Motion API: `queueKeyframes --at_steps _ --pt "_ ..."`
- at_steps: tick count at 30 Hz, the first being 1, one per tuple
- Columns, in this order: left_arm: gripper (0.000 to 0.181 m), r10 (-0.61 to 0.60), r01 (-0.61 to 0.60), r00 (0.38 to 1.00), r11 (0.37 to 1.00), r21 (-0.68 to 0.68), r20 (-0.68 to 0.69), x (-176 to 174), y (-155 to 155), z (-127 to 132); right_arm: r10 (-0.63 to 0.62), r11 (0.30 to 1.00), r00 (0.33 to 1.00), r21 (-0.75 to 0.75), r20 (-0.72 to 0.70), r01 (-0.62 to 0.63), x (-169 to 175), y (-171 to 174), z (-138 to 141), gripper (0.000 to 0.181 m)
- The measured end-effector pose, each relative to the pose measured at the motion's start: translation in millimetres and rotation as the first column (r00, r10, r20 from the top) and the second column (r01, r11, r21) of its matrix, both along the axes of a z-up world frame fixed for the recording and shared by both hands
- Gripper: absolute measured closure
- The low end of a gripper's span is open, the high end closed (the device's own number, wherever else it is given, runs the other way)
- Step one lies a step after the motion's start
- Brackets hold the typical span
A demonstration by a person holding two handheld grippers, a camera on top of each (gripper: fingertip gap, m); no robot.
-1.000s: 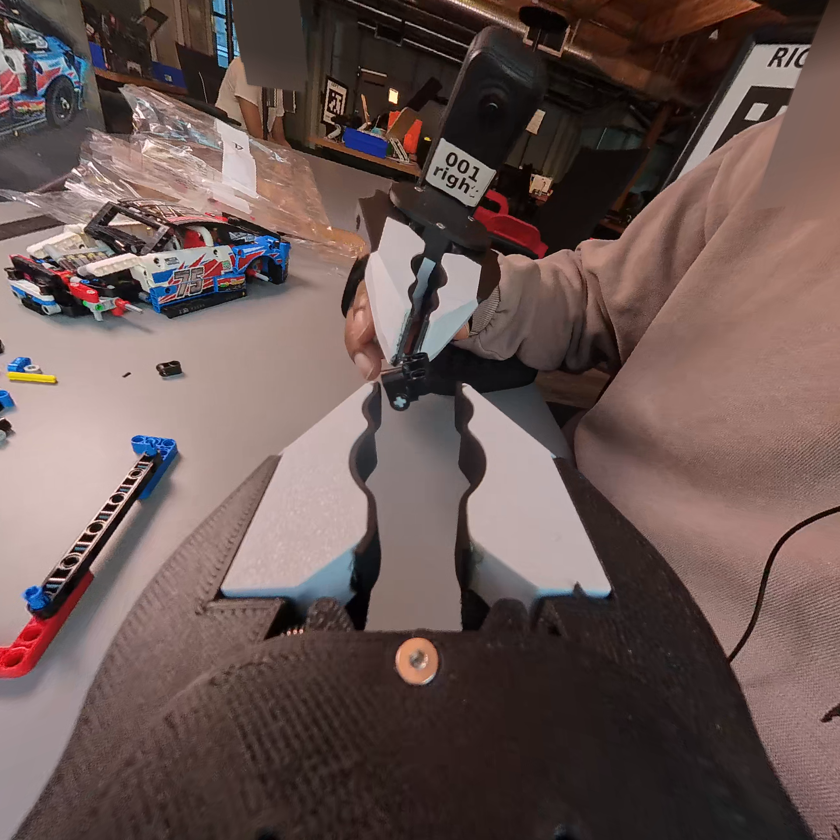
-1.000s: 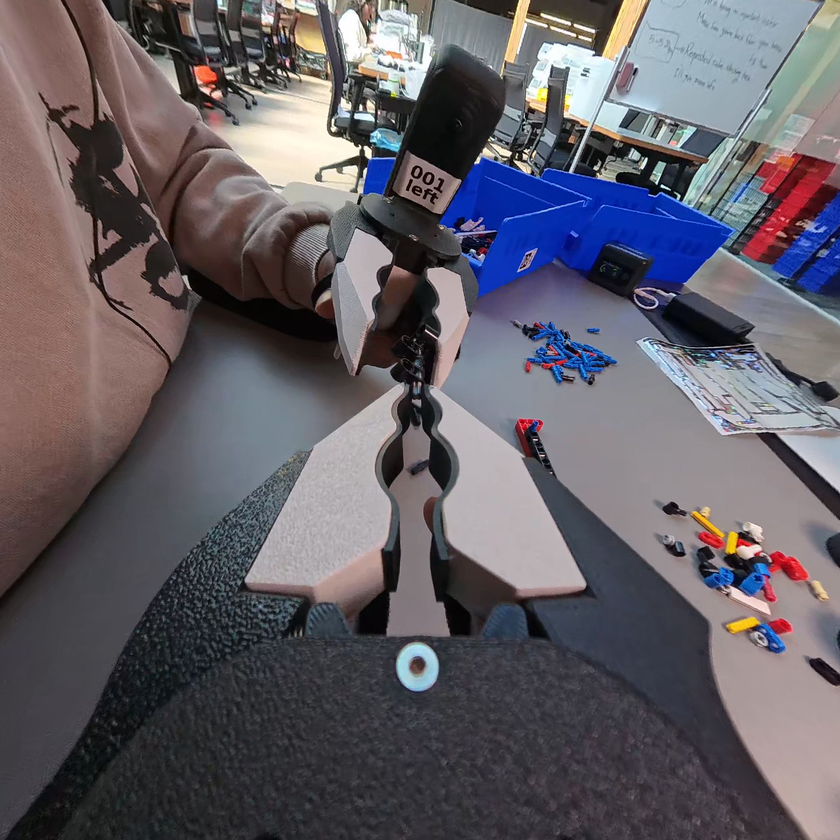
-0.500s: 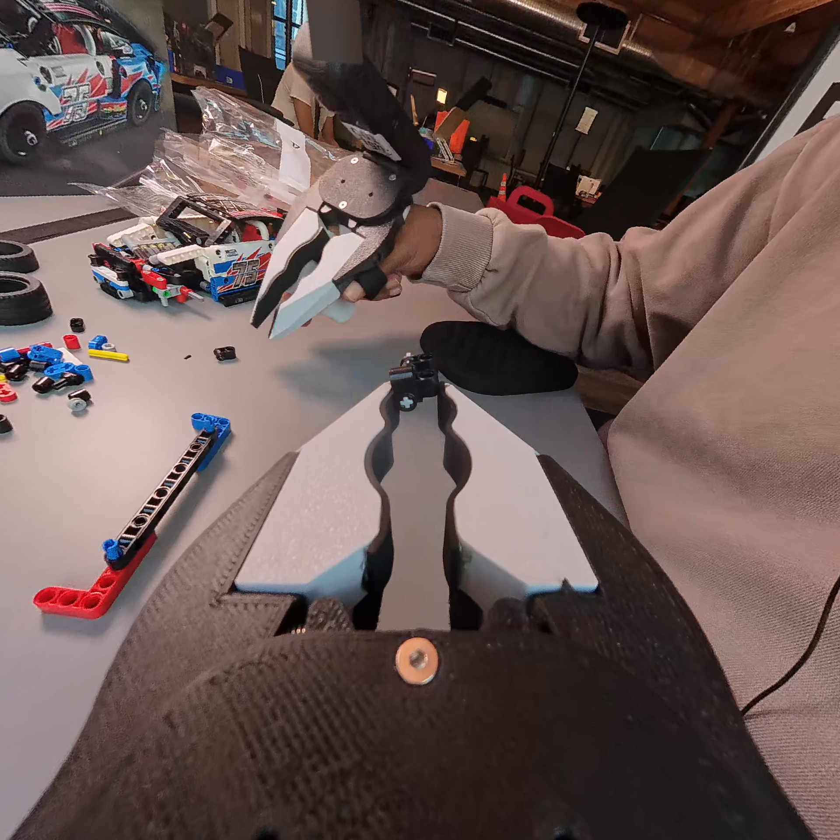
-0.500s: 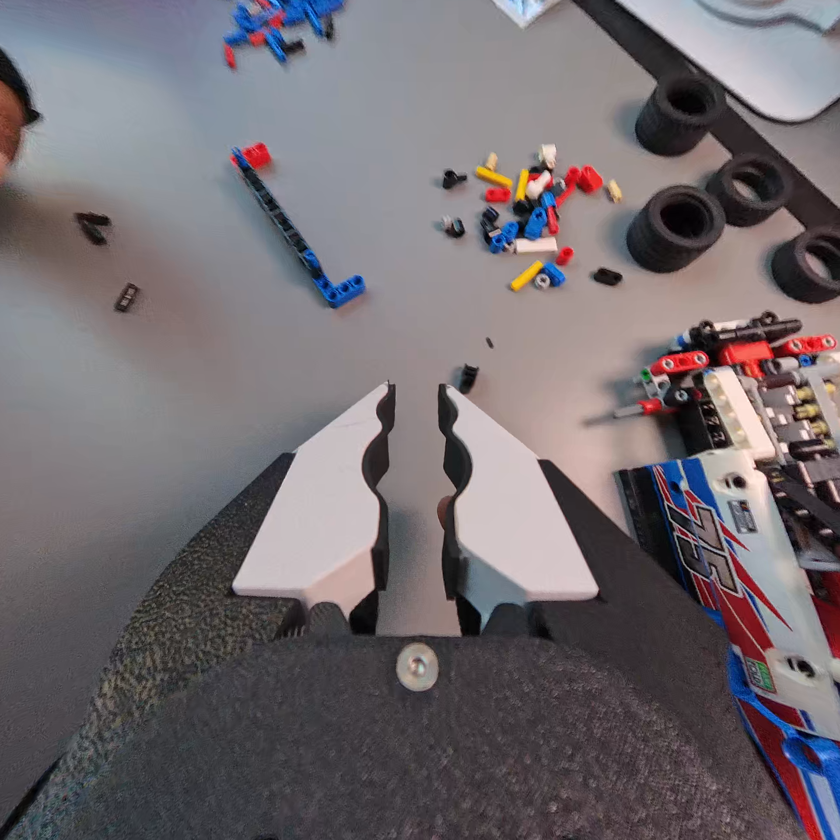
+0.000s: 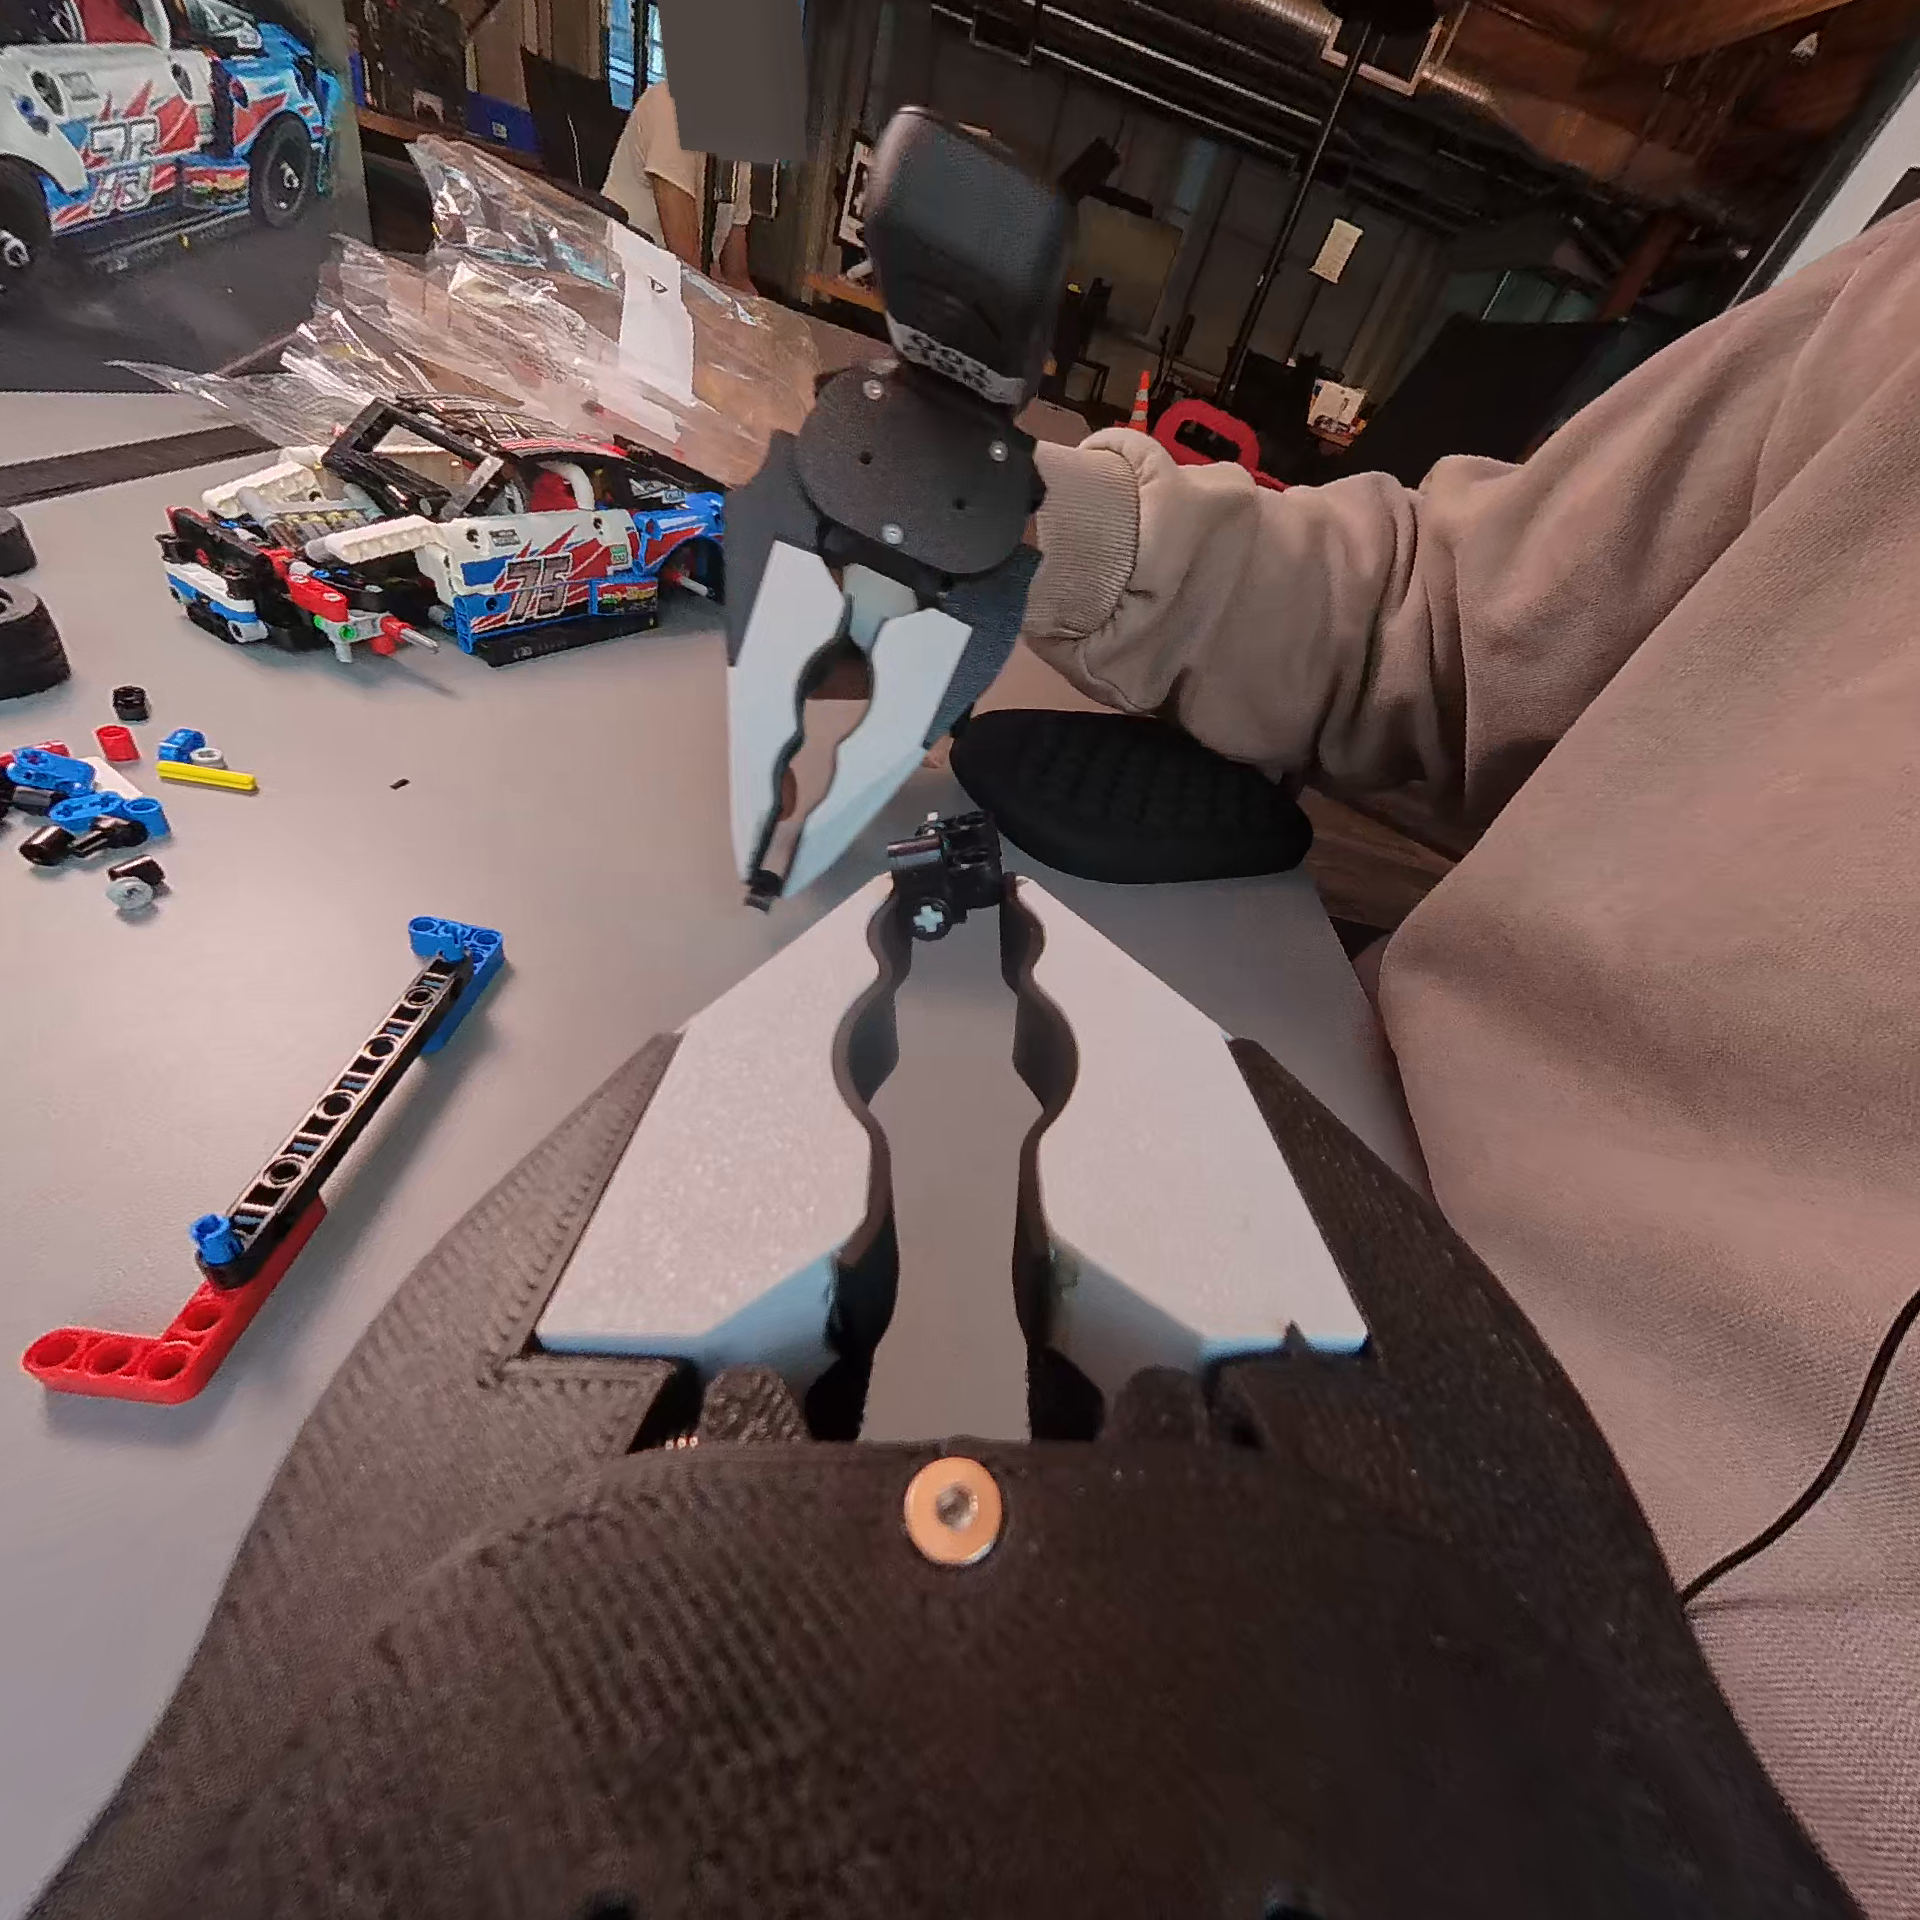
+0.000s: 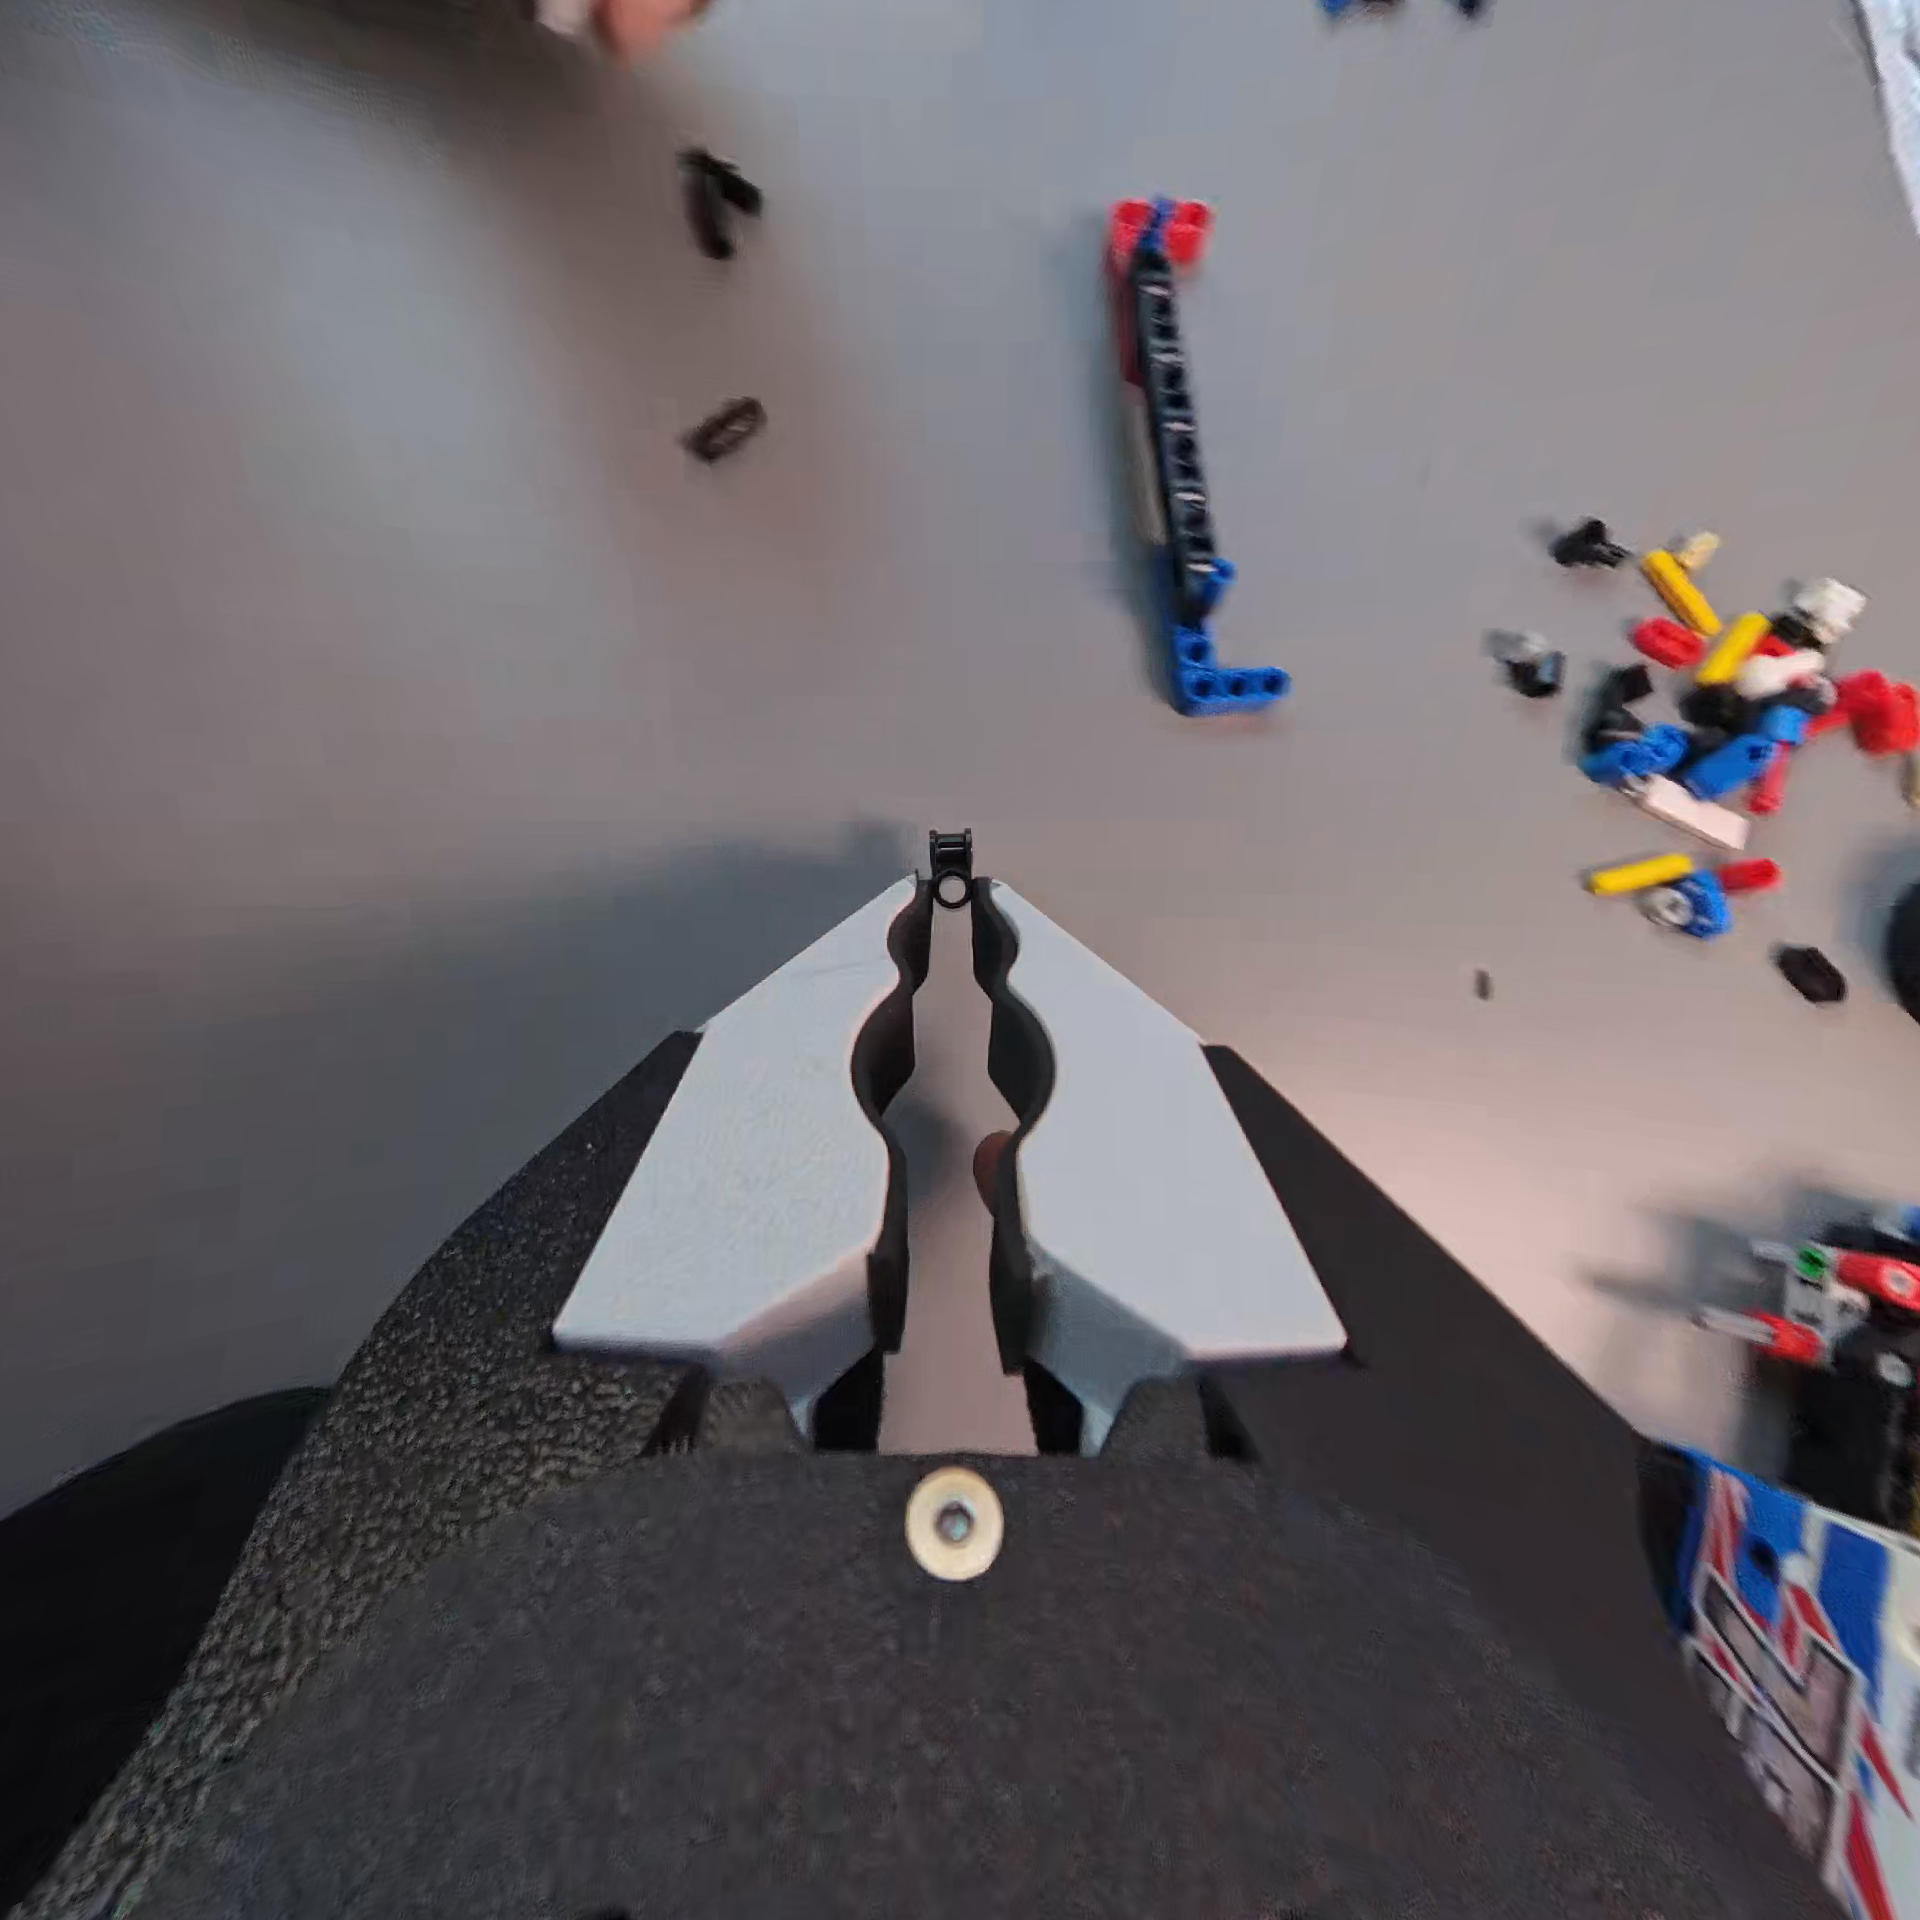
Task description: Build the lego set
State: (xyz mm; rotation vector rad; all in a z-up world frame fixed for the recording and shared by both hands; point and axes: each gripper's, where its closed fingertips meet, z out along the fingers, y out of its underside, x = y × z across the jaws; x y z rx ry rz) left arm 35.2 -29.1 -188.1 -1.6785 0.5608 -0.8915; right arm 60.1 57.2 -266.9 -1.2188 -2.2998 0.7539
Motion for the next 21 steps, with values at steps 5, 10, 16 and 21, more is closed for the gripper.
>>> queueKeyframes --at_steps 5,10,16,21 --pt "0.166 -0.018 0.017 1.0 1.0 -0.025 -0.012 4.5 -0.6 -6.1 0.106 0.994 0.992 0.018 0.068 -0.108 23.7 -39.7 -8.7 0.176" --pt "0.166 -0.017 0.013 0.997 0.999 -0.049 -0.076 7.3 -1.7 -16.4 0.131 0.989 0.975 0.052 0.178 -0.142 34.6 -44.7 -13.9 0.175" --pt "0.166 -0.005 -0.004 0.991 0.997 -0.074 -0.13 6.2 -0.9 -25.0 0.103 0.993 0.977 0.033 0.186 -0.111 35.2 -42.3 -13.8 0.166" --pt "0.166 -0.057 -0.015 0.956 0.97 -0.242 -0.288 7.9 -6.3 -64.9 0.06 0.998 0.989 -0.01 0.137 -0.059 34.1 -44.9 -13.8 0.17"
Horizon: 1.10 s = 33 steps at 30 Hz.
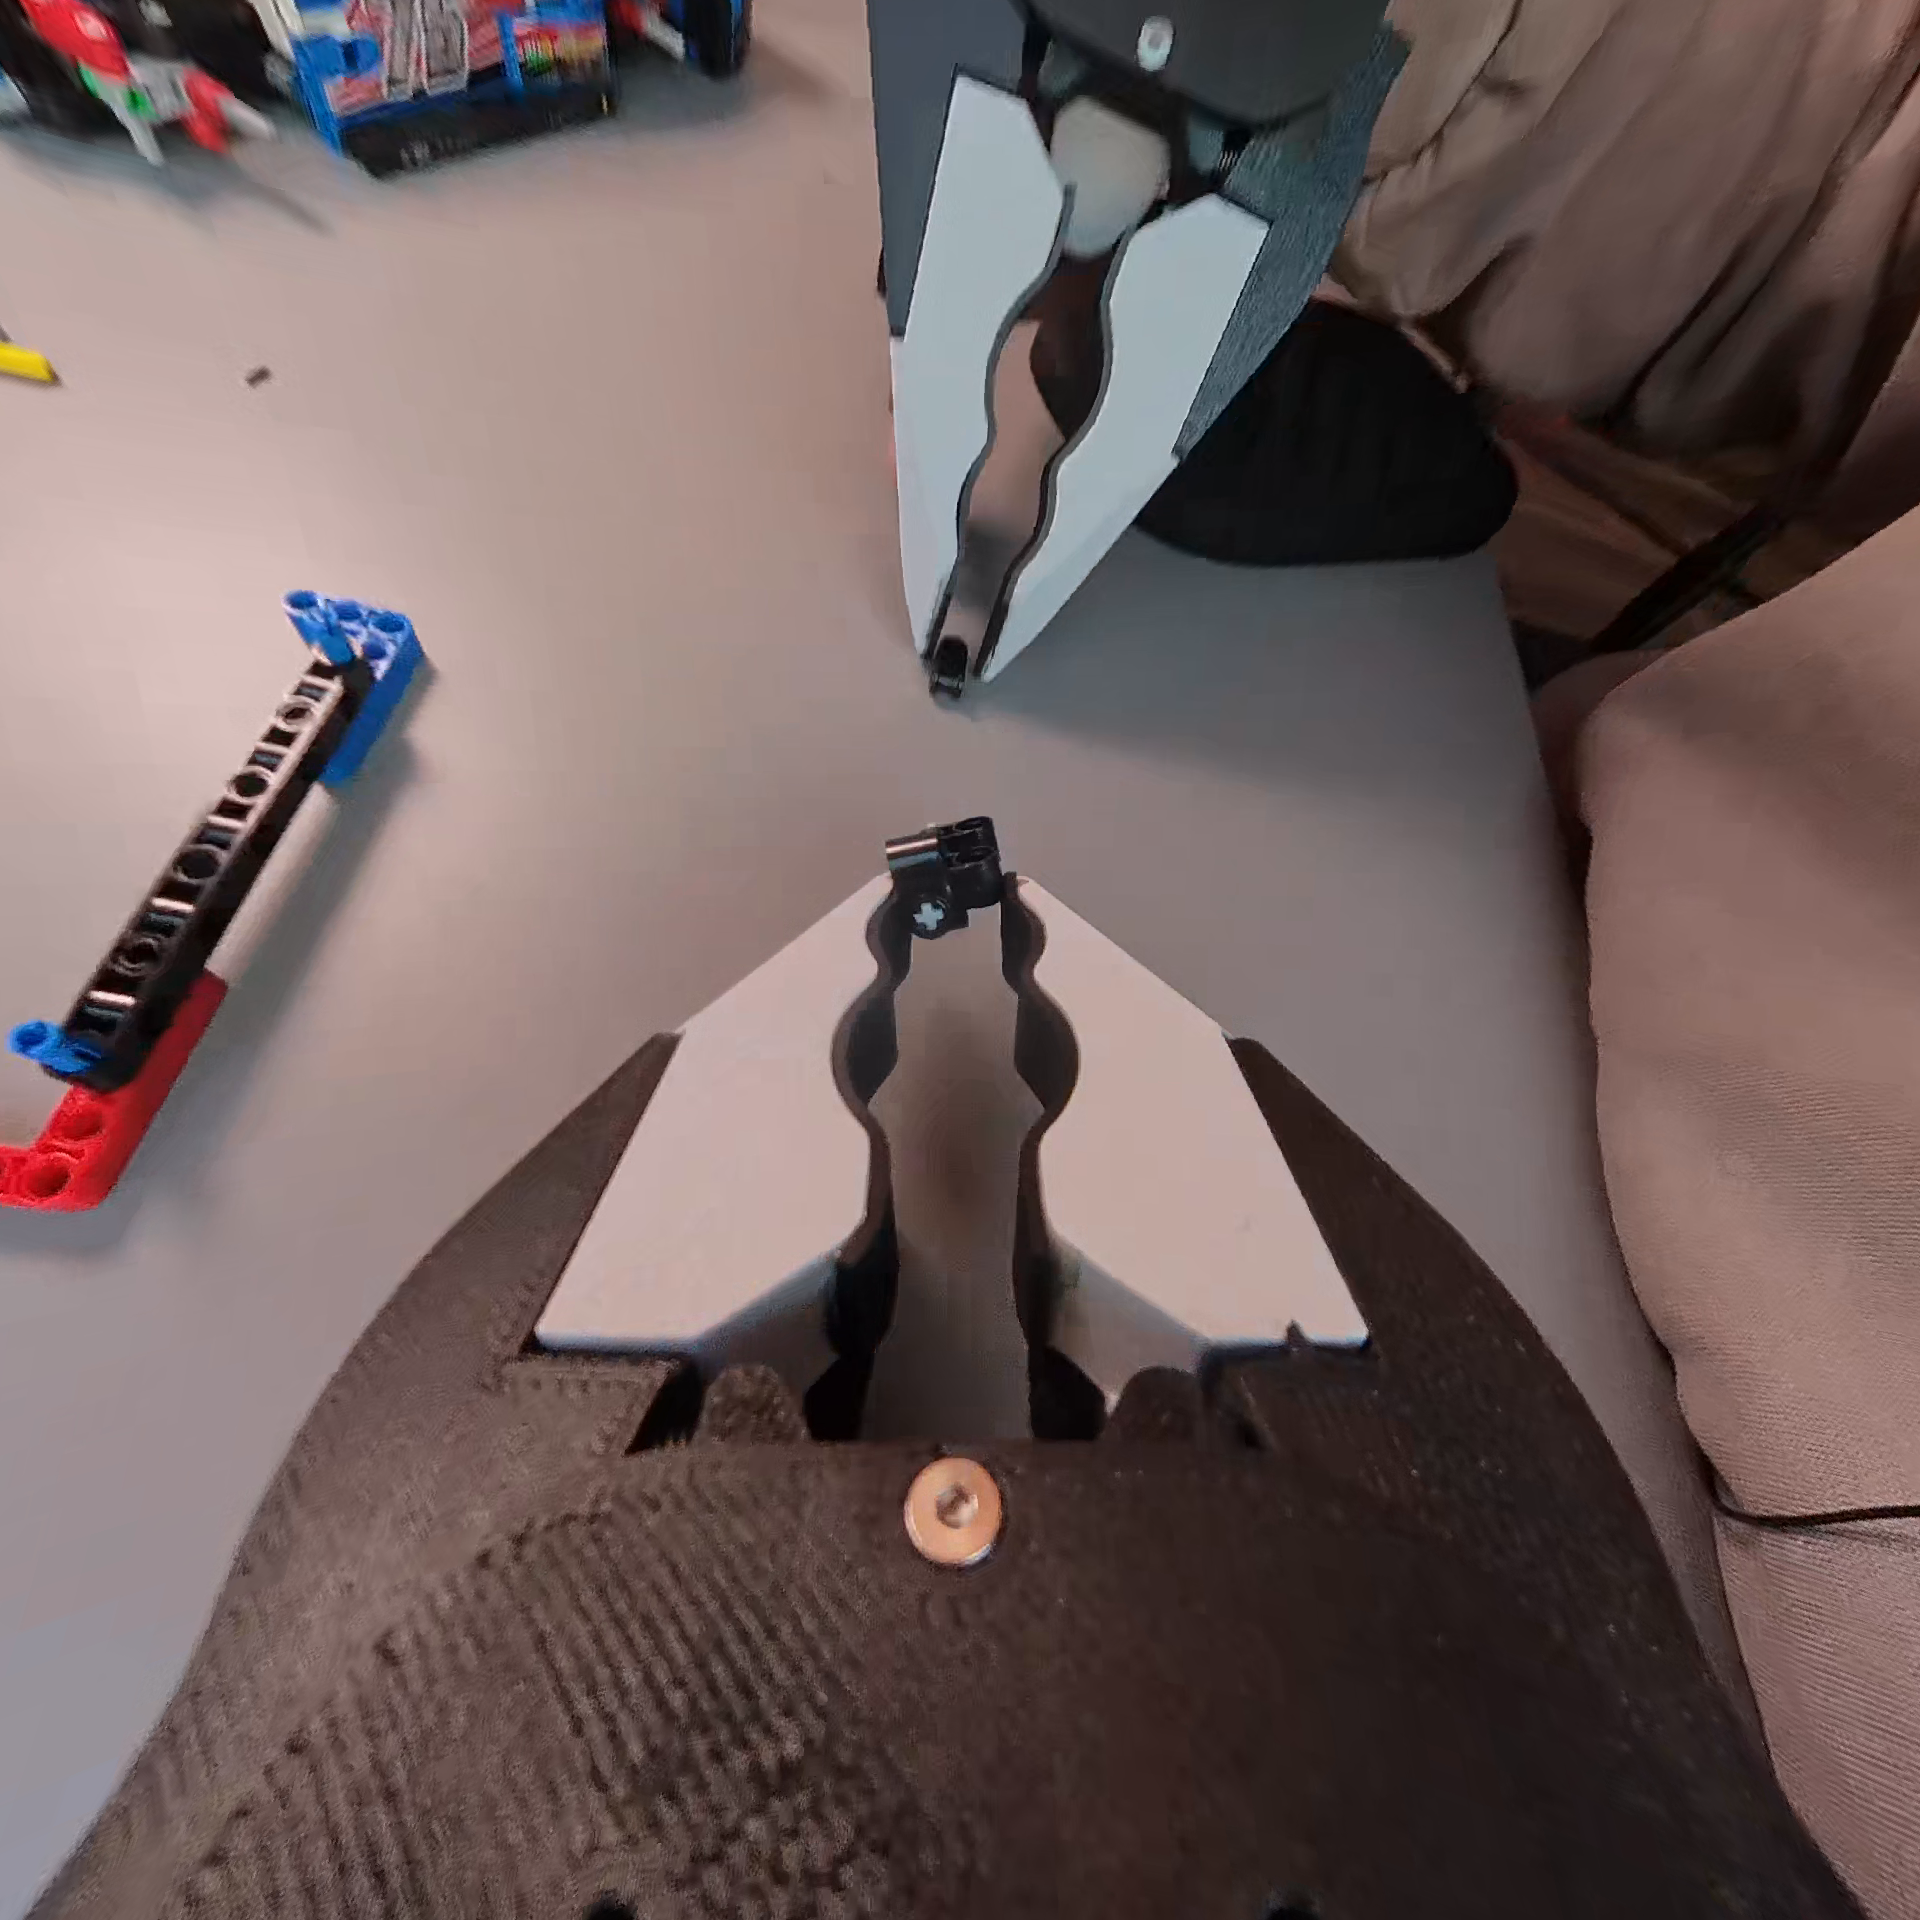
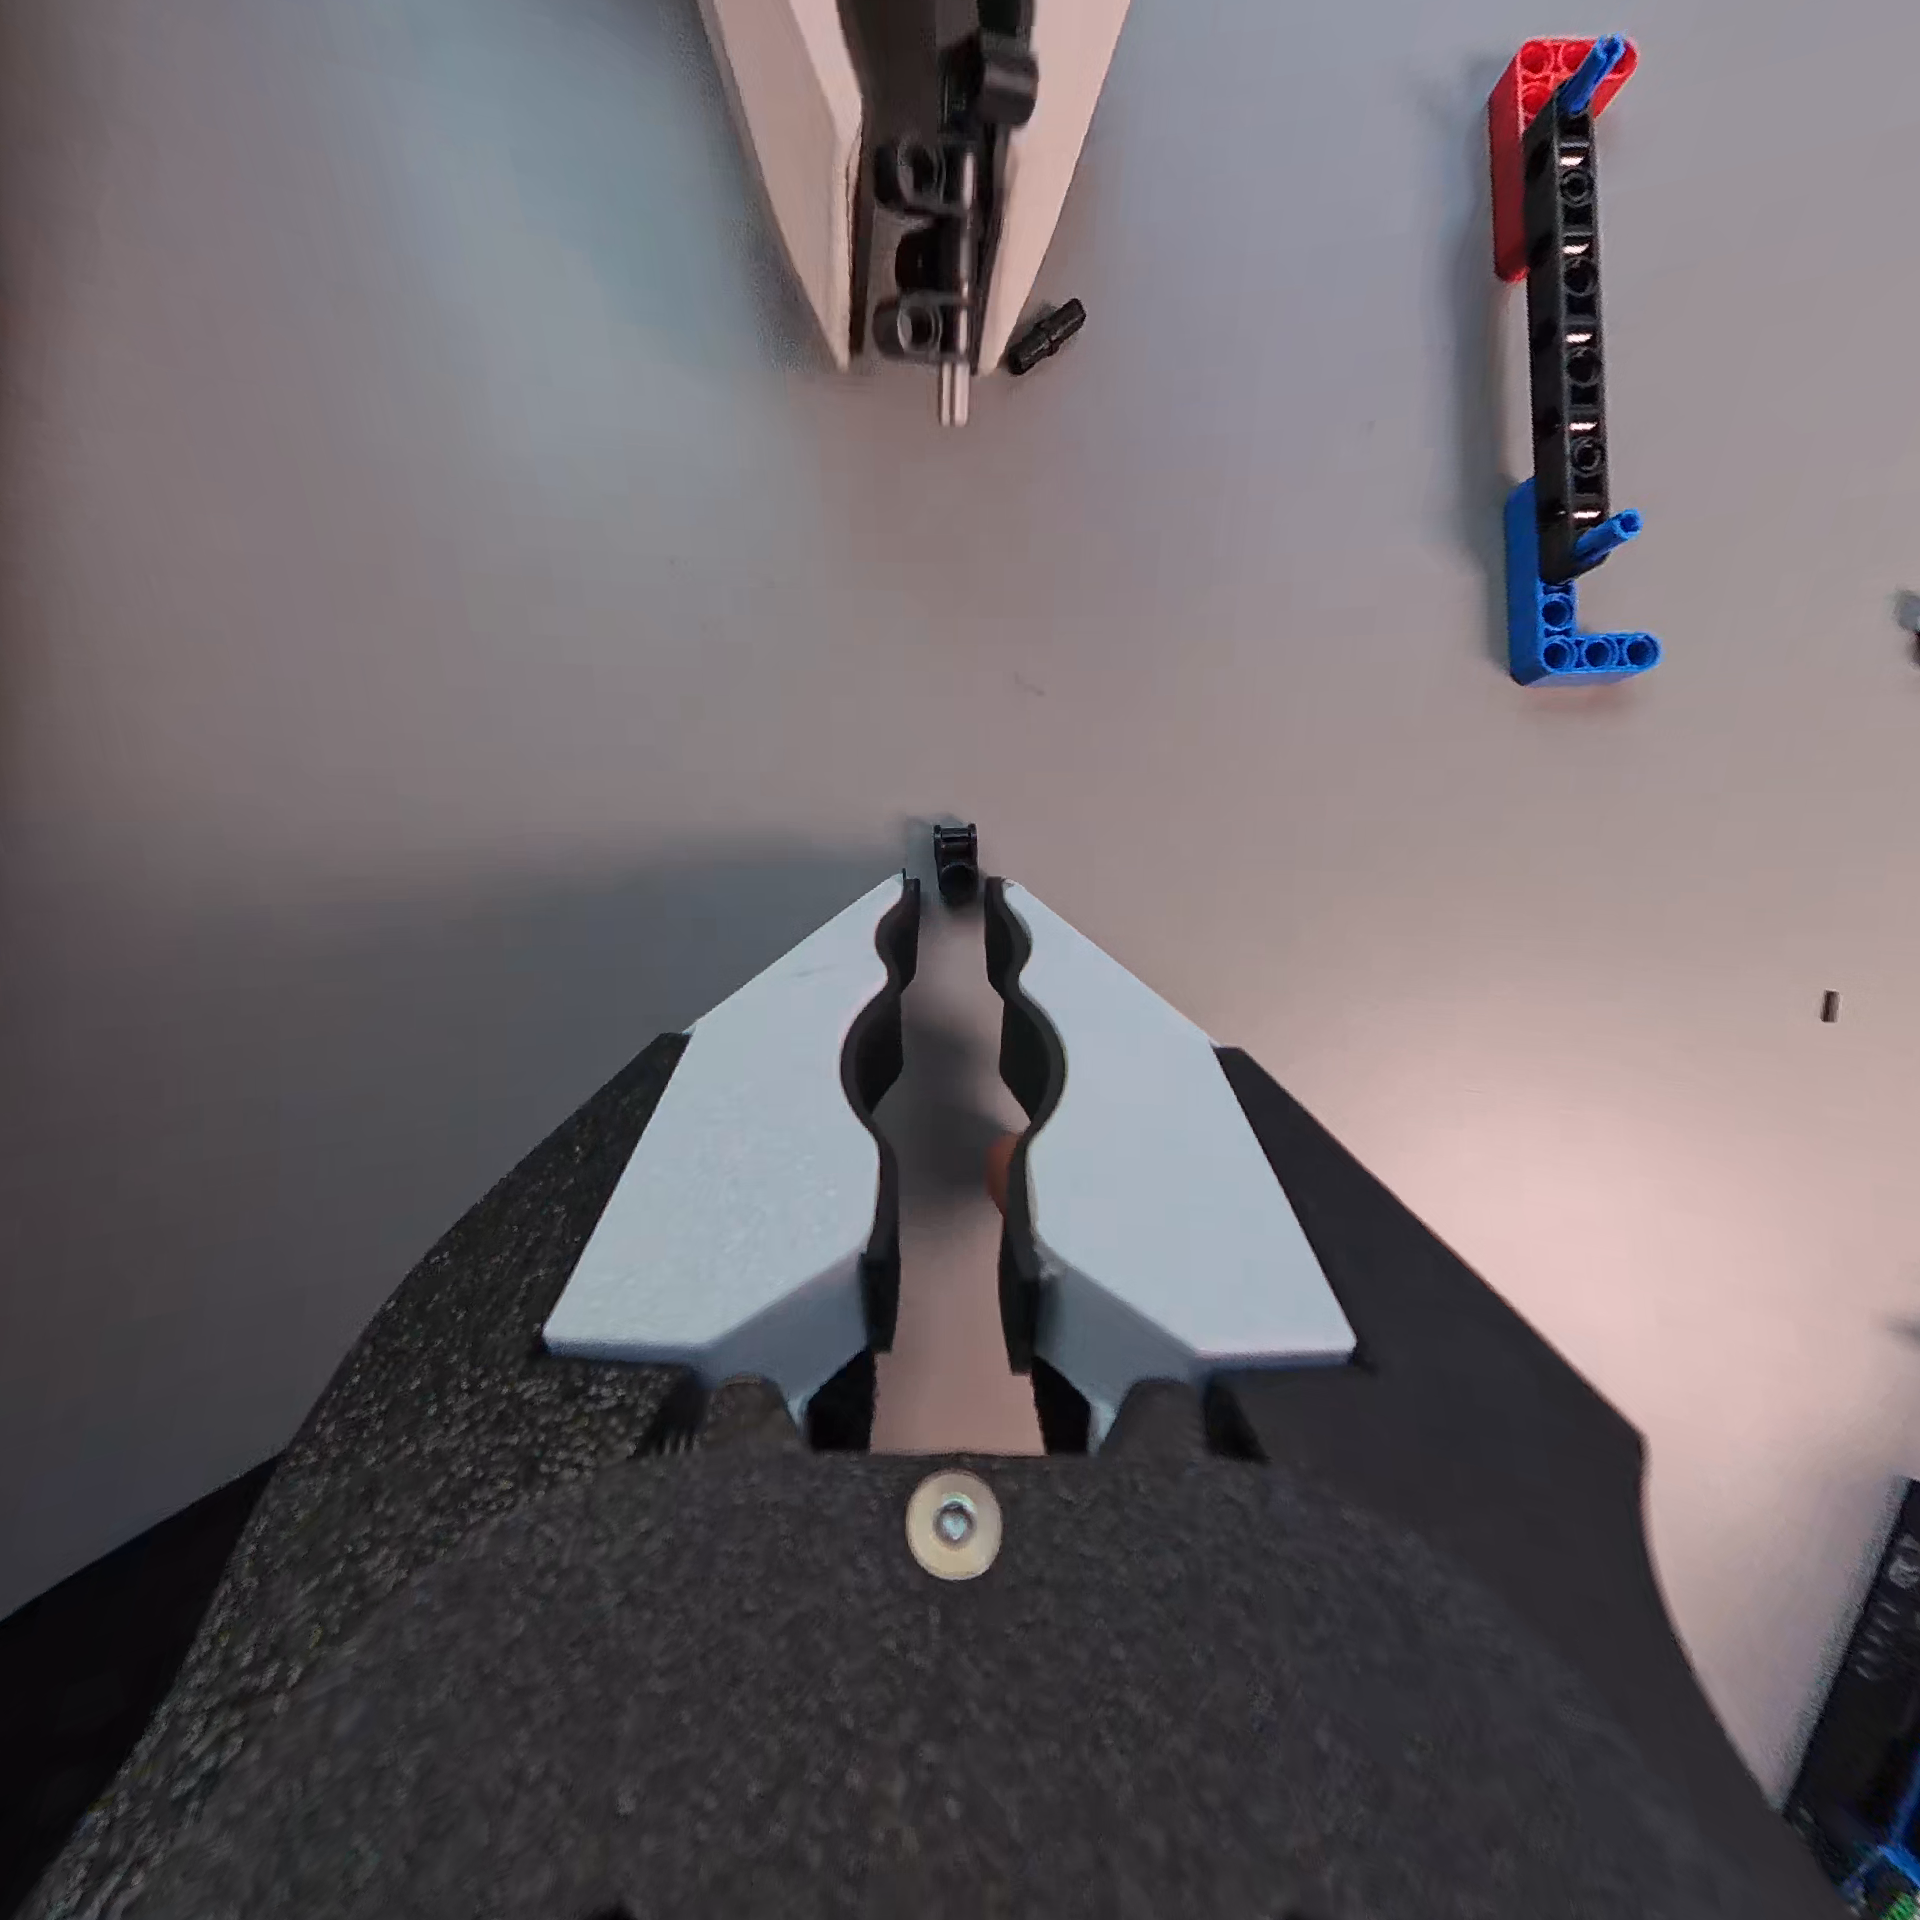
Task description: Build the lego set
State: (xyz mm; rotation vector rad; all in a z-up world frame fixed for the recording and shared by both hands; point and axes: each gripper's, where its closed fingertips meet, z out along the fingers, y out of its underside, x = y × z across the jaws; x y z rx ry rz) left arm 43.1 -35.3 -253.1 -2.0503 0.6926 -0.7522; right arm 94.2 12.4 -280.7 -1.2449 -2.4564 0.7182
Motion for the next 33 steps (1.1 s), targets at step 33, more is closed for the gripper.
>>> queueKeyframes --at_steps 33 --pt "0.146 -0.063 0.077 0.979 0.995 0.064 -0.196 10.7 -3.5 -13.8 -0.01 0.999 0.999 -0.05 0.041 0.012 -33.9 -34.3 0.0 0.175"
